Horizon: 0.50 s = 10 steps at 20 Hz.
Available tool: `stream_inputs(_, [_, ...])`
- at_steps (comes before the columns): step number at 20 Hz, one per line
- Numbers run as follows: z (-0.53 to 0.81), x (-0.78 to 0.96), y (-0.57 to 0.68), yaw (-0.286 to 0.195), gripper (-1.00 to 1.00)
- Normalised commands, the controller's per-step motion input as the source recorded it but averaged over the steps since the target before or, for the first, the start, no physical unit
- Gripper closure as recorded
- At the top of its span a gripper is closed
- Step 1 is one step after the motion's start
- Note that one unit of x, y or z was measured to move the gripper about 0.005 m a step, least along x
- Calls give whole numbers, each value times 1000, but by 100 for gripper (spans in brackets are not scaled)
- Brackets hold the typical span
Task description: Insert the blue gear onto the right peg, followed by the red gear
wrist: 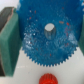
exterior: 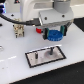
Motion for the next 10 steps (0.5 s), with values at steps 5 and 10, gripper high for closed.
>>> stream_inputs(5, [79,590,-229,0,100])
stream_inputs(10, [10,537,-80,0,100])
